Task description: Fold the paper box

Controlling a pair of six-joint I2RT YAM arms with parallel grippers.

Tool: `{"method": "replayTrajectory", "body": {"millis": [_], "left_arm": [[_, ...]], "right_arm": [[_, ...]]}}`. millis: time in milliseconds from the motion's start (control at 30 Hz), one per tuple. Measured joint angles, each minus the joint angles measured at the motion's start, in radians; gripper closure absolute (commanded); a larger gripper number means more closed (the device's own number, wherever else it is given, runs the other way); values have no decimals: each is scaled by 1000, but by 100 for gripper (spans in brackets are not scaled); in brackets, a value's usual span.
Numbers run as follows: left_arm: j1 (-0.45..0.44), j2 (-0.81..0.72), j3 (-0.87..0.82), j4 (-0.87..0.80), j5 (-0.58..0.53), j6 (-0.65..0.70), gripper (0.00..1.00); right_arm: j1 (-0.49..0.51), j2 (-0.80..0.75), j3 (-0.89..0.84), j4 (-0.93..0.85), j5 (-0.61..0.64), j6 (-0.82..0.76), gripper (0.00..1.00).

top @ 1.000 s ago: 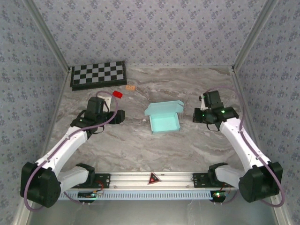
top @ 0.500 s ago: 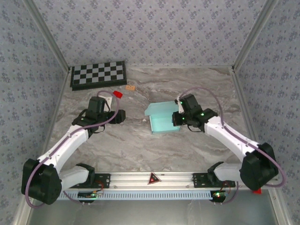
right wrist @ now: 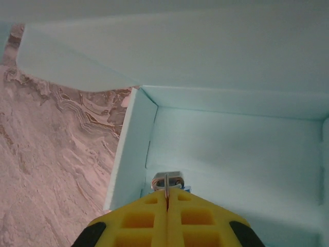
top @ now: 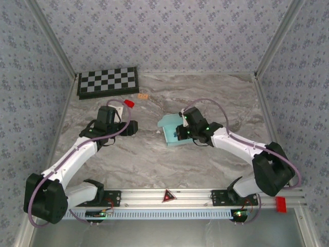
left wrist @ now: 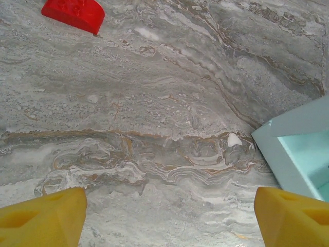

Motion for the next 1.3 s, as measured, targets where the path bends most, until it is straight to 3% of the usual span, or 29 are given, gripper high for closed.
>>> {"method": "replayTrajectory", "body": {"millis": [867,933,1167,1300], "left_arm": [[0,23,30,0,22,0,15],[0,26,34,0,23,0,15],[0,28,35,0,27,0,15],[0,28,35,0,30,0,15]], "right_arm": [[31,41,-53,92,47,55,100],[31,41,-53,102,46,62,97],[31,46,-58,127,52,89,60],[31,46,-58,126,70,99,58]]}}
